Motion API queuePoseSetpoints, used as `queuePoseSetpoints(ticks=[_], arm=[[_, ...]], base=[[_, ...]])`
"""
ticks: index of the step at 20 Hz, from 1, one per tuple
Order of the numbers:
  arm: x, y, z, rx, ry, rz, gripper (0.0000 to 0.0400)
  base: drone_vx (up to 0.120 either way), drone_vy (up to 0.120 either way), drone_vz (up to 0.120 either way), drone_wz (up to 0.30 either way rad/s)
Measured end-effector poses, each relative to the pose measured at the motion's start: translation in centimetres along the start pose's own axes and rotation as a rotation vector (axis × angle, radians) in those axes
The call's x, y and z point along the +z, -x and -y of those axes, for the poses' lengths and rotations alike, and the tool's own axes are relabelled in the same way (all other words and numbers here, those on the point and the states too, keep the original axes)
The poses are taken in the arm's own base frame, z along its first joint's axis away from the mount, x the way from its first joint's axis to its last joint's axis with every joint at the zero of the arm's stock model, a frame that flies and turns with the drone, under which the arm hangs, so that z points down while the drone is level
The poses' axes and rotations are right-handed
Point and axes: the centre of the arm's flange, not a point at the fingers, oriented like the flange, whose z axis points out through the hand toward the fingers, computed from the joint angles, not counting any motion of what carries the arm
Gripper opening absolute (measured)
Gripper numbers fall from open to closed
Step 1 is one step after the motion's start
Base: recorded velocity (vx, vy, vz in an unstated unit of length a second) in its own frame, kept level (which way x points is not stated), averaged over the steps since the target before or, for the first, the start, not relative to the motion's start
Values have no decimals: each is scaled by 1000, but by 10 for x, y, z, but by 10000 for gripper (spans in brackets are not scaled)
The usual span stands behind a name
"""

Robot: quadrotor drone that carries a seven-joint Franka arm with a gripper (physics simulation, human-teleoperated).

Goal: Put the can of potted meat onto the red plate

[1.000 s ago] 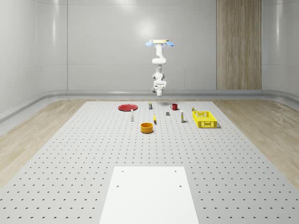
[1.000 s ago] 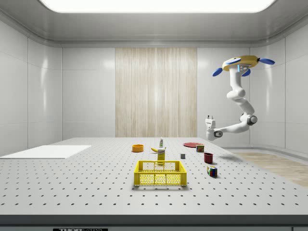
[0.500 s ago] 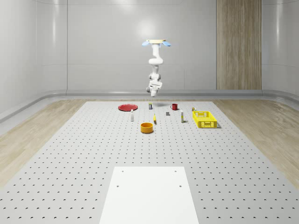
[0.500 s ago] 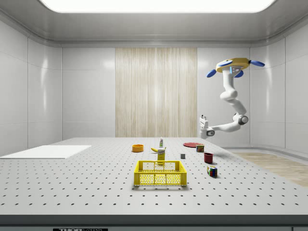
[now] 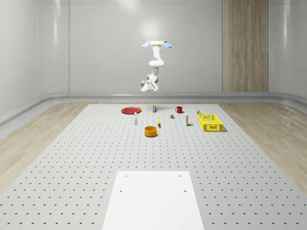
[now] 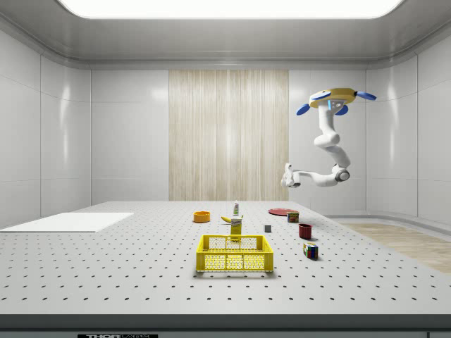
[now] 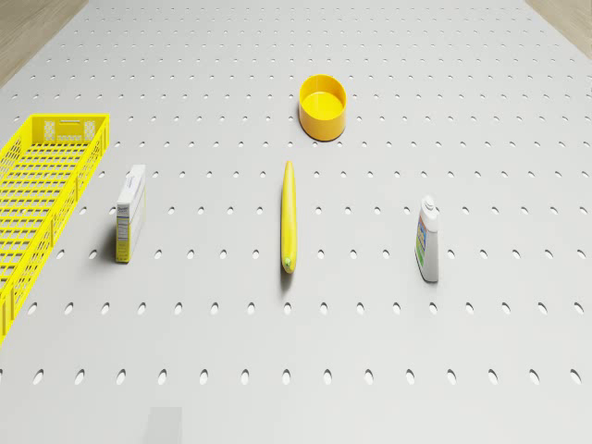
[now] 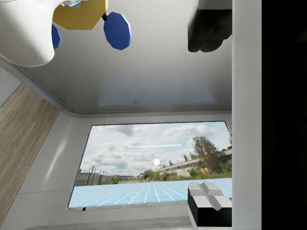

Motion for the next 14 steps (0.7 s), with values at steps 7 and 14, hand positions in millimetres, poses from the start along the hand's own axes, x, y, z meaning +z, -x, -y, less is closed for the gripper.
queuePoseSetpoints(ticks=[7, 14], arm=[[57, 64, 62, -25, 800, -796, 400], [111, 72, 68, -42, 1189, -1188, 400]], base=[[0, -120, -120, 0], [86, -17, -120, 0]])
